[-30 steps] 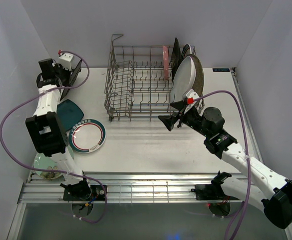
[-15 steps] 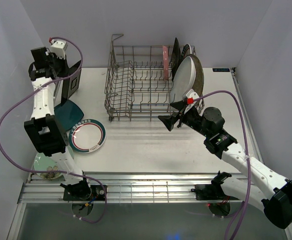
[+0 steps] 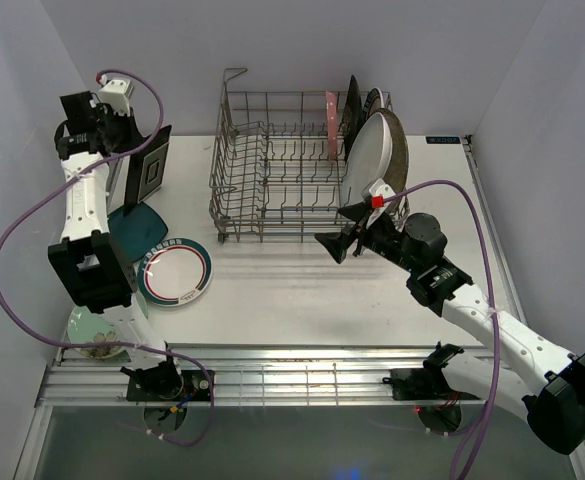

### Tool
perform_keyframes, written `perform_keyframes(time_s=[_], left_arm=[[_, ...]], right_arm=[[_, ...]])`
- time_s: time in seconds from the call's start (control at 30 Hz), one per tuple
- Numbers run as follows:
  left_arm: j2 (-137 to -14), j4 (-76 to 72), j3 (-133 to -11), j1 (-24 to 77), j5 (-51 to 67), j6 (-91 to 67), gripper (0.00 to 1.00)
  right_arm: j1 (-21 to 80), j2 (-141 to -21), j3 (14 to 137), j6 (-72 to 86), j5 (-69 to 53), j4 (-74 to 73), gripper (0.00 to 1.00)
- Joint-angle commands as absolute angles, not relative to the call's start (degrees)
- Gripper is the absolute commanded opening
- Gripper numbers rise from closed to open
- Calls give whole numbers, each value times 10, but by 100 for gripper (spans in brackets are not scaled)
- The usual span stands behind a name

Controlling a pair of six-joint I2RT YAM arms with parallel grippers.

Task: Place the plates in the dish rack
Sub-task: Move the plate to the center of the board.

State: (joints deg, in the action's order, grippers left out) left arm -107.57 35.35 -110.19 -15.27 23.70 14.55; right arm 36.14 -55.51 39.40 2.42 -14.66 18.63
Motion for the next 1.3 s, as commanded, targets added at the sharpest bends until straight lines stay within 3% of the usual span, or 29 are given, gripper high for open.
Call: perform_keyframes(time_s=[0.0,0.33,0.57,1.27], left_arm=[[-1011,321,-1073,-151,271,145,0],[-941,287,-971,-151,269,158,0],[-883,252,-883,-151,273,163,0],[-632,85,-483,-150,348,295,0]], right_arm=[[363,-554,403,21,-155,221,90],[363,-559,405,24,-177,221,90],[363,-624,435,46,-244,241,90],[363,-644,446,60,-272,251,90]])
